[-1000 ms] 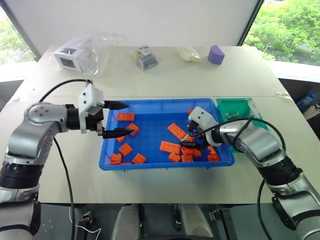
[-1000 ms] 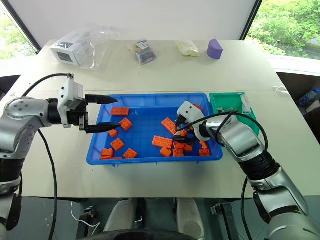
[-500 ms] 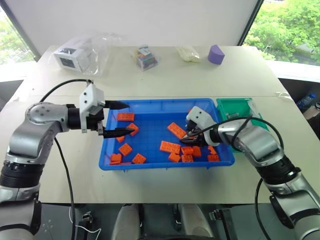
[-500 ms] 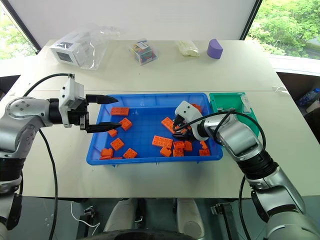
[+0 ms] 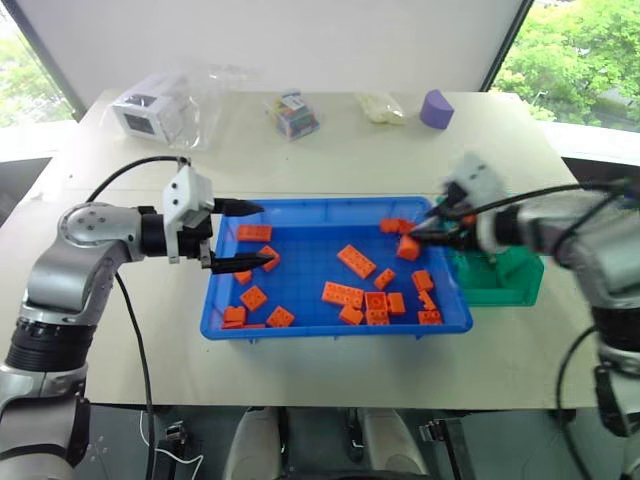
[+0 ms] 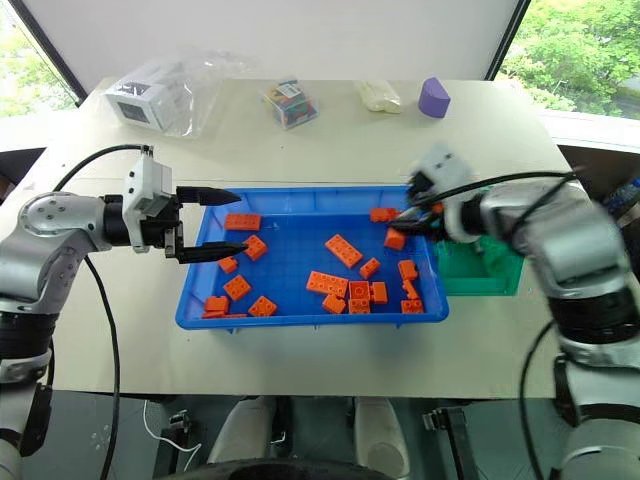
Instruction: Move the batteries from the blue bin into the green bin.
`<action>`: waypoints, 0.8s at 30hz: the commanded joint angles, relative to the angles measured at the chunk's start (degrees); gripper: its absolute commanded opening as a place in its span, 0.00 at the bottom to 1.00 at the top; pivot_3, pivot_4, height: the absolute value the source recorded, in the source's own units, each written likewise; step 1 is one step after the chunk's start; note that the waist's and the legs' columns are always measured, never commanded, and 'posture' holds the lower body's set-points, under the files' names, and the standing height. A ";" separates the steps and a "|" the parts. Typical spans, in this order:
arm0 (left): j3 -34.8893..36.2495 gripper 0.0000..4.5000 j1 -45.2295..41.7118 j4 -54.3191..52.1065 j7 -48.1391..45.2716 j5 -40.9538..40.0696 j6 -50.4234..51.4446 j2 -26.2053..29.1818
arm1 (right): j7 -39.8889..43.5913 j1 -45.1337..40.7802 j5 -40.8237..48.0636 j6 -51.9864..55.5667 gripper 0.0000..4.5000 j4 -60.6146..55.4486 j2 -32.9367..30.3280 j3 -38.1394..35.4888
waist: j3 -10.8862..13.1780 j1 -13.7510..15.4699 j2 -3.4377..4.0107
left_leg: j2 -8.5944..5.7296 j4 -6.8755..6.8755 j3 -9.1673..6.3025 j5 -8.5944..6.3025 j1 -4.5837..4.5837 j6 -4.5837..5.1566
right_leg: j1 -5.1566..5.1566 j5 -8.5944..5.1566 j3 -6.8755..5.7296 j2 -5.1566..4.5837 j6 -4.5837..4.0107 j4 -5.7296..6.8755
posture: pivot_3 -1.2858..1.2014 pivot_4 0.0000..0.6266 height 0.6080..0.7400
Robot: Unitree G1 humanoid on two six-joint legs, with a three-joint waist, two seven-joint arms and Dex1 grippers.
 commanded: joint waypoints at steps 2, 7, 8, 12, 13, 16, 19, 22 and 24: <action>-0.33 1.00 -1.79 0.37 -1.09 0.29 -1.49 -0.49 | 0.62 3.17 0.57 -1.06 0.49 1.70 -3.80 -5.22 | -0.02 -0.22 -0.03 | 0.01 -0.01 -0.01 0.00 0.02 0.00 | 0.00 0.00 0.00 0.02 0.00 0.00 | 0.52 0.24 0.95; -1.32 1.00 -3.23 2.00 -2.31 0.83 -1.72 -1.21 | -1.32 6.11 -0.52 -4.21 0.93 3.50 -2.92 -5.02 | 0.01 -0.35 0.01 | 0.02 -0.02 0.02 0.00 0.04 0.00 | -0.02 0.00 0.06 0.05 0.00 0.04 | 0.52 0.24 0.95; -1.50 1.00 -3.51 2.48 -2.60 0.97 -1.85 -1.10 | -0.93 6.47 -0.50 -5.65 1.00 3.70 -2.90 -4.85 | 0.00 -0.36 0.01 | 0.02 -0.02 0.01 0.00 0.04 0.00 | -0.02 0.01 0.06 0.06 0.01 0.04 | 0.52 0.24 0.95; -0.92 1.00 -4.53 4.66 -3.99 1.12 -1.87 -0.03 | 4.57 10.18 -2.52 -18.14 1.00 6.39 -6.29 -5.01 | 0.01 -0.09 0.01 | 0.02 -0.02 -0.01 0.00 0.03 0.00 | -0.01 0.00 0.05 0.08 0.03 0.03 | 0.52 0.24 0.95; -0.39 1.00 -4.64 5.00 -4.69 1.00 -1.73 0.86 | 7.18 11.90 -3.87 -24.66 1.00 7.50 -7.92 -5.72 | 0.01 0.05 -0.01 | 0.01 -0.02 0.00 0.00 0.02 0.00 | -0.02 0.00 0.05 0.07 0.03 0.02 | 0.52 0.24 0.95; 3.29 1.00 -4.93 5.85 -8.30 -1.16 0.14 6.19 | 18.92 16.58 -2.92 -39.26 1.00 11.00 -12.75 -10.98 | 0.05 0.01 -0.02 | -0.02 -0.02 0.02 0.00 -0.02 0.00 | -0.02 -0.02 0.04 0.02 0.07 -0.01 | 0.52 0.24 0.95; 7.02 1.00 -5.00 8.02 -11.34 -3.10 1.69 11.79 | 27.63 18.72 -0.43 -45.03 1.00 15.91 -15.97 -14.93 | 0.10 -0.43 -0.02 | -0.01 -0.02 0.05 0.00 0.00 0.00 | -0.03 -0.04 0.05 0.02 0.09 -0.02 | 0.52 0.24 0.95; 10.21 1.00 -4.26 11.67 -13.53 -2.92 1.67 17.06 | 35.49 21.95 -1.25 -51.97 1.00 22.83 -19.11 -17.10 | 0.09 -0.41 -0.01 | 0.03 -0.03 0.05 0.00 0.12 0.00 | 0.02 -0.05 0.04 0.04 0.07 0.03 | 0.52 0.24 0.95; 12.15 1.00 -2.28 13.58 -15.43 -2.23 0.75 20.30 | 38.92 22.54 -1.70 -55.49 1.00 28.36 -20.21 -17.54 | 0.09 -0.39 0.00 | 0.06 -0.03 0.05 0.00 0.17 0.00 | 0.06 -0.06 0.01 0.05 0.05 0.04 | 0.52 0.24 0.95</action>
